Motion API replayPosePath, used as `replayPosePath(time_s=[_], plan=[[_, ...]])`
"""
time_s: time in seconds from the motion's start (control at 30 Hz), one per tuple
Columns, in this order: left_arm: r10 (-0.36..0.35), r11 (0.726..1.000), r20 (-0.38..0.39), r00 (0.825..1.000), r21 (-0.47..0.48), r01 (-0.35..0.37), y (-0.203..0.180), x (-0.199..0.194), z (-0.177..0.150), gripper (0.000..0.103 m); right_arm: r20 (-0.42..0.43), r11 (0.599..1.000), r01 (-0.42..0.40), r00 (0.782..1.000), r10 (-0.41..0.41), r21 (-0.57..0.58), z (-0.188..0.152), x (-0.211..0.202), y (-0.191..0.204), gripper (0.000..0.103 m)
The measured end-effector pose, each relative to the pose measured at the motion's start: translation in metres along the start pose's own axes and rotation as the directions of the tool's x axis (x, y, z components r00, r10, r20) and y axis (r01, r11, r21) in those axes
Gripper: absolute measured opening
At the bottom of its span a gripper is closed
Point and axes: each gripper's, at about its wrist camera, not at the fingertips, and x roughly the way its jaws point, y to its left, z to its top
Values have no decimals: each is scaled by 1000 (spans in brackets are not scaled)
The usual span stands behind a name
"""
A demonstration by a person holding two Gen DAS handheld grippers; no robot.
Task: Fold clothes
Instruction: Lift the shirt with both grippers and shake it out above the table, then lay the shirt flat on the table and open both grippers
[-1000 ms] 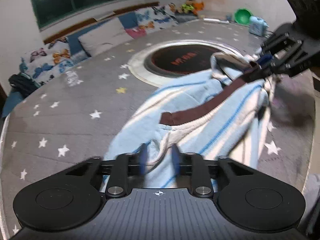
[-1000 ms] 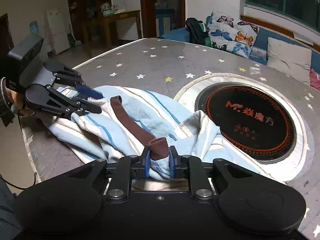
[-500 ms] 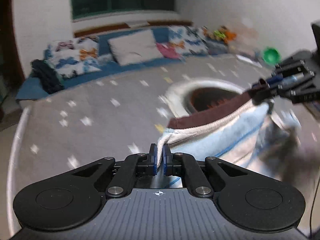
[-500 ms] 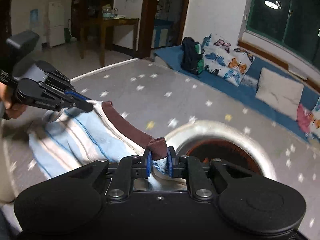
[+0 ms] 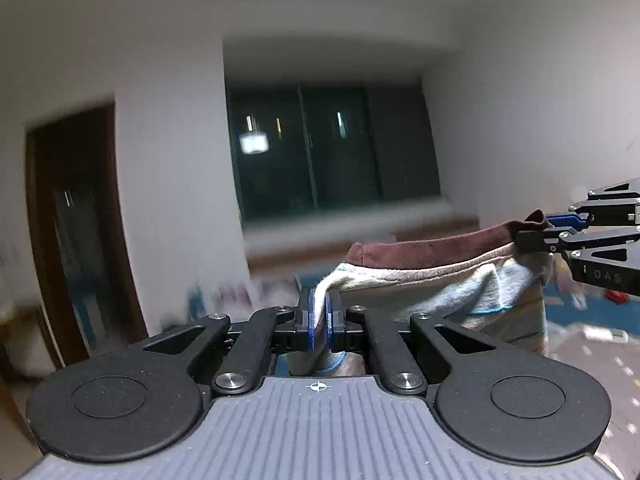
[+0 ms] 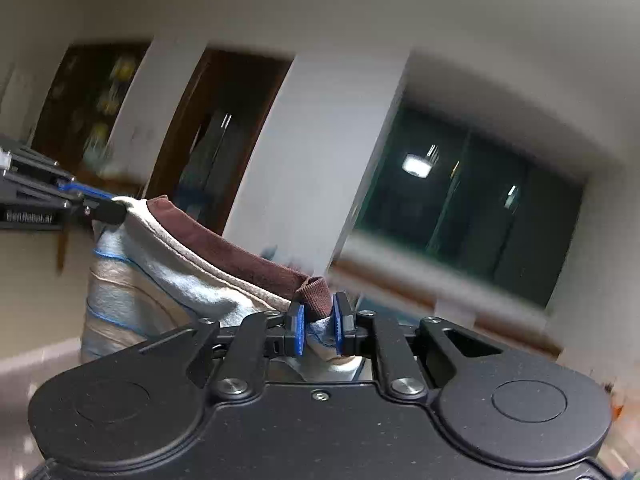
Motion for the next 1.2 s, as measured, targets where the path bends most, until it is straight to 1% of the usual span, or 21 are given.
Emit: replayPosePath(time_s=[0.07,0.17,0.27,0.3,0.37,0.4,0.43,0.5,0.53,0.57,0.6,0.67,0.7,0.73,0.83,0.93,1.03,1.07,1.1,1.17,1.2], plan=[[-11,1000,19,1000,7,11,-6,-14,-7,6,24,1000,0,1000,0,-2,-4,-15,0,15],[-25,999,-20,1000,37,25,-19,-34,-40,6,-7,999,-22,1000,22,-24,-29,-28,9,15],[-42,997,-99,994,52,48,-33,-54,-89,6,-106,995,-84,991,78,-51,-79,-45,31,15],[-75,995,-157,985,53,84,-43,-67,-120,6,-153,991,-114,983,102,-71,-103,-53,44,15],[-96,990,-249,964,73,117,-59,-89,-171,6,-240,979,-179,959,152,-98,-148,-73,70,15],[-109,988,-298,948,76,137,-66,-99,-194,6,-275,972,-212,945,177,-101,-165,-84,81,15],[-119,986,-329,937,73,151,-70,-105,-208,6,-309,964,-244,929,202,-102,-182,-94,92,15],[-153,982,-448,881,34,187,-85,-130,-260,6,-378,946,-308,892,250,-101,-215,-116,114,15],[-175,979,-484,858,9,205,-89,-141,-276,6,-411,935,-339,870,272,-99,-232,-127,125,15],[-185,978,-507,842,-7,211,-92,-152,-287,6,-444,924,-370,847,293,-96,-249,-138,136,15],[-185,977,-523,832,-7,212,-95,-162,-295,6,-476,912,-401,822,314,-91,-266,-149,147,15],[-186,977,-526,830,-8,214,-93,-181,-303,6,-538,884,-460,767,351,-78,-299,-171,169,15],[-197,975,-531,824,-18,221,-92,-192,-305,6,-542,879,-469,763,353,-87,-302,-180,173,15],[-200,973,-540,818,-14,229,-91,-197,-306,6,-535,881,-464,769,349,-92,-302,-188,175,15],[-203,971,-563,801,-9,240,-85,-207,-308,6,-549,882,-468,752,364,-56,-301,-202,178,16],[-211,972,-577,789,-39,231,-76,-219,-314,7,-545,880,-473,748,379,-37,-293,-211,171,25],[-210,974,-576,790,-50,223,-64,-231,-318,10,-535,877,-481,745,398,-18,-281,-221,159,26],[-210,974,-576,790,-53,220,-60,-235,-320,15,-532,875,-484,744,404,-11,-277,-225,155,27],[-209,975,-576,790,-56,217,-56,-239,-321,24,-526,879,-478,750,401,-11,-273,-222,155,29],[-180,982,-569,803,-54,181,-46,-239,-321,35,-518,884,-467,760,393,-13,-269,-214,155,29],[-166,985,-565,808,-56,163,-42,-240,-321,35,-513,892,-452,769,381,-17,-268,-207,155,29]])
